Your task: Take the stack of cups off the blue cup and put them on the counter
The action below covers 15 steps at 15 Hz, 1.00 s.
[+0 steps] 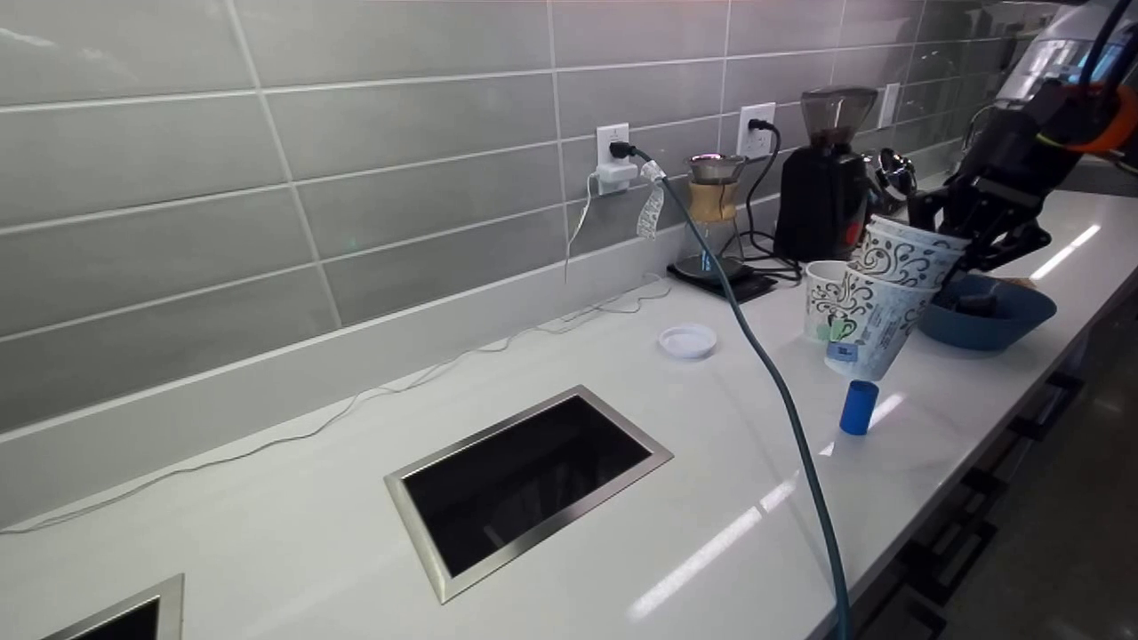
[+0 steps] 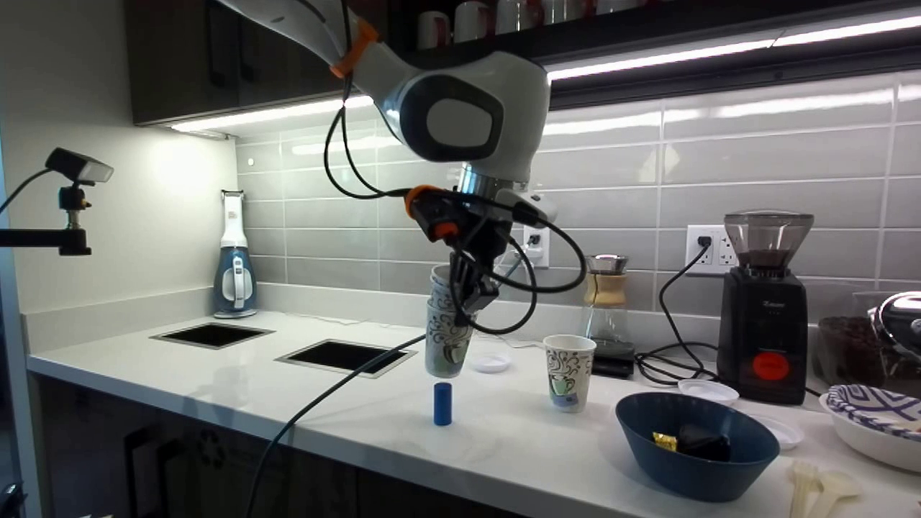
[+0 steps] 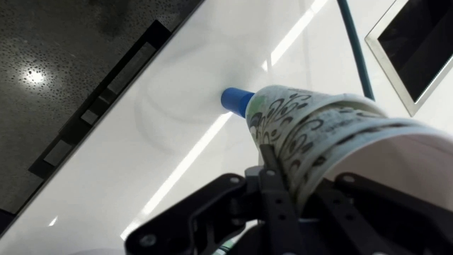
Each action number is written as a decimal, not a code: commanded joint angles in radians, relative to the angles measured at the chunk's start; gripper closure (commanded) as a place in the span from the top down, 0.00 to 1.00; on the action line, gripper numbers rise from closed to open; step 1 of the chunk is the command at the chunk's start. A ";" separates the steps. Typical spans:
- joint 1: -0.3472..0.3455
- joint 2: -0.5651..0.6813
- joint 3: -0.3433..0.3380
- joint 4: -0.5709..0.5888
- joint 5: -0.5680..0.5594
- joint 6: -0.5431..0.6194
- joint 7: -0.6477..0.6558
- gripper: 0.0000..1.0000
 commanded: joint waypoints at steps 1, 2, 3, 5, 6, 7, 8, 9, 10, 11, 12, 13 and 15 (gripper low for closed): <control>-0.017 -0.081 0.005 0.018 -0.006 -0.073 0.041 0.01; -0.018 -0.097 0.004 0.024 -0.008 -0.073 0.043 0.01; -0.018 -0.111 0.004 0.027 -0.007 -0.050 0.048 0.01; -0.020 -0.134 0.008 0.020 -0.028 0.079 0.090 0.01; -0.019 -0.124 0.005 0.029 0.018 0.120 0.104 0.01; -0.019 -0.116 0.006 0.030 0.020 0.181 0.128 0.01; -0.020 -0.098 0.007 0.041 0.001 0.187 0.151 0.01; -0.017 -0.121 0.002 0.028 -0.001 0.142 0.106 0.05; -0.017 -0.116 0.002 0.028 -0.001 0.161 0.119 0.05; -0.018 -0.112 0.002 0.028 -0.001 0.170 0.125 0.05; -0.018 -0.108 0.003 0.028 -0.002 0.173 0.126 0.05; -0.018 -0.106 0.003 0.028 -0.002 0.174 0.127 0.05; -0.018 -0.106 0.003 0.028 -0.002 0.174 0.128 0.05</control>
